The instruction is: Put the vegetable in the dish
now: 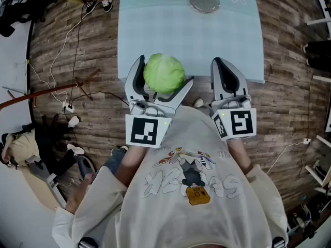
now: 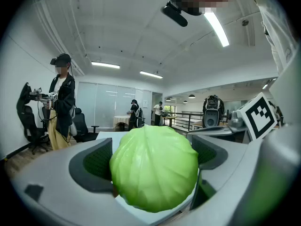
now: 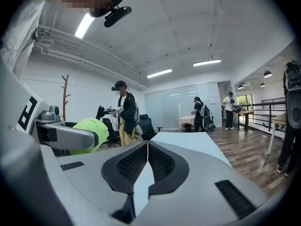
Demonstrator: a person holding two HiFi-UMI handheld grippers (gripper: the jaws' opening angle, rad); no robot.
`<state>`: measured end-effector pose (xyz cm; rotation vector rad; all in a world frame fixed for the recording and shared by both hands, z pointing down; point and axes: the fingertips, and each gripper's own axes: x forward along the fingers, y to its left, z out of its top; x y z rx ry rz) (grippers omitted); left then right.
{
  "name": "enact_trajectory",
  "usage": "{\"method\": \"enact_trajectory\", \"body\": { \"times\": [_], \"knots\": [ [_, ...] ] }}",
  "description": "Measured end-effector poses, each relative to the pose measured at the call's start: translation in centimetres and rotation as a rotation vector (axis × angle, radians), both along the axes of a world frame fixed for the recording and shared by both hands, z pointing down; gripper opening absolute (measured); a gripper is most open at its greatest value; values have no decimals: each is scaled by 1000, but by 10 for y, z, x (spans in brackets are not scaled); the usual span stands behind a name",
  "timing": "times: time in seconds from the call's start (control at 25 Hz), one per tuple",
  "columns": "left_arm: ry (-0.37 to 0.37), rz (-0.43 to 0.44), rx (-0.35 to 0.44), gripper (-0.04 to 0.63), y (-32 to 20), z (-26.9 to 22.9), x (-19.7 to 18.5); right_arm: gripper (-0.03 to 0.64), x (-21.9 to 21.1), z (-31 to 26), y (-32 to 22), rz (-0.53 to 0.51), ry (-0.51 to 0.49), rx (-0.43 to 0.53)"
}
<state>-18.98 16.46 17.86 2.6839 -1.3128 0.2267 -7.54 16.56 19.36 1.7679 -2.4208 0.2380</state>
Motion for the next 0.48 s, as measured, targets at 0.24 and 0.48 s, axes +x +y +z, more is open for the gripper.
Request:
{"method": "enact_trajectory", "body": {
  "times": [0.24, 0.48],
  "knots": [
    [-29, -46, 30, 537, 50, 1, 64, 23, 63, -4, 46, -43, -16, 20],
    [-17, -44, 33, 537, 122, 1, 67, 23, 61, 0, 116, -64, -45, 27]
  ]
}}
